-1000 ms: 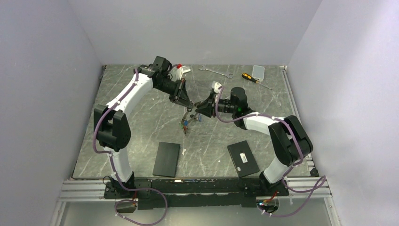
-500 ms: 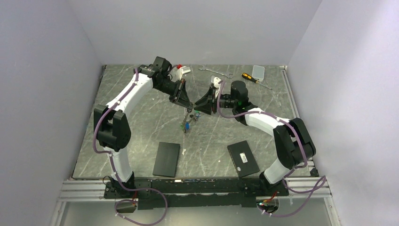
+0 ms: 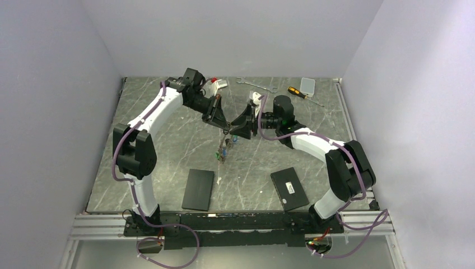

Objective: Remove the keys from the keyring

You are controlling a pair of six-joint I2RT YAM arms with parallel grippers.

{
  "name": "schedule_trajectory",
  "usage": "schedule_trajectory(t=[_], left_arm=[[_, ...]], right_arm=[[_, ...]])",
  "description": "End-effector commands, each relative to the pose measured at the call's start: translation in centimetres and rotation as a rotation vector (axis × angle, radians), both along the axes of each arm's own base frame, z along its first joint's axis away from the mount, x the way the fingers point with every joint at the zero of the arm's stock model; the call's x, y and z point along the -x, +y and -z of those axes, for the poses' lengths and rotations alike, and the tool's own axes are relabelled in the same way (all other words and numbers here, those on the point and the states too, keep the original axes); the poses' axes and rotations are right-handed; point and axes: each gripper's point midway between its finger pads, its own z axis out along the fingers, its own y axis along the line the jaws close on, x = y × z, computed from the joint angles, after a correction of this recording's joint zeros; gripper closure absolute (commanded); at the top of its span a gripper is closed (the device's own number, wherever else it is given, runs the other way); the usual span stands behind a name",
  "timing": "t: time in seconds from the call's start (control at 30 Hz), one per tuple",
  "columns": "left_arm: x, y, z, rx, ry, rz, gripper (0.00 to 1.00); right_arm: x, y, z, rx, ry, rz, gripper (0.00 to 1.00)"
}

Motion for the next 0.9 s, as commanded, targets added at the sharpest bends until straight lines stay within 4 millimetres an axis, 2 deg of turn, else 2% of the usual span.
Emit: schedule_trajectory(t=[0.0, 0.17, 0.33, 0.53, 0.7, 0.87], left_arm=[[0.0, -0.4, -1.7, 0.057, -0.068, 0.036, 1.00], [0.1, -0.4, -1.8, 0.065, -0.065, 0.039, 1.00], [0.5, -0.5, -2.0, 0.087, -0.057, 0.054, 1.00], [0.9, -0.5, -2.1, 0.097, -0.048, 0.062, 1.00], [1.1, -0.7, -1.9, 0.094, -0.039, 0.069, 1.00], [1.3, -0.8, -2.0, 0.096, -0.038, 0.073, 1.00]], right_arm=[[1.0, 0.8, -2.5, -0.040, -0.060, -0.074, 0.48], [1.3, 0.7, -2.1, -0.031, -0.062, -0.077, 0.45], [0.3, 0.7, -2.2, -0.014, -0.086, -0.035, 0.47], [-0.5, 0.7, -2.3, 0.020, -0.112, -0.019, 0.54], [-0.8, 0.6, -2.4, 0.043, -0.119, -0.014, 0.57], [-1.0, 0.7, -2.4, 0.050, -0.127, -0.014, 0.65]])
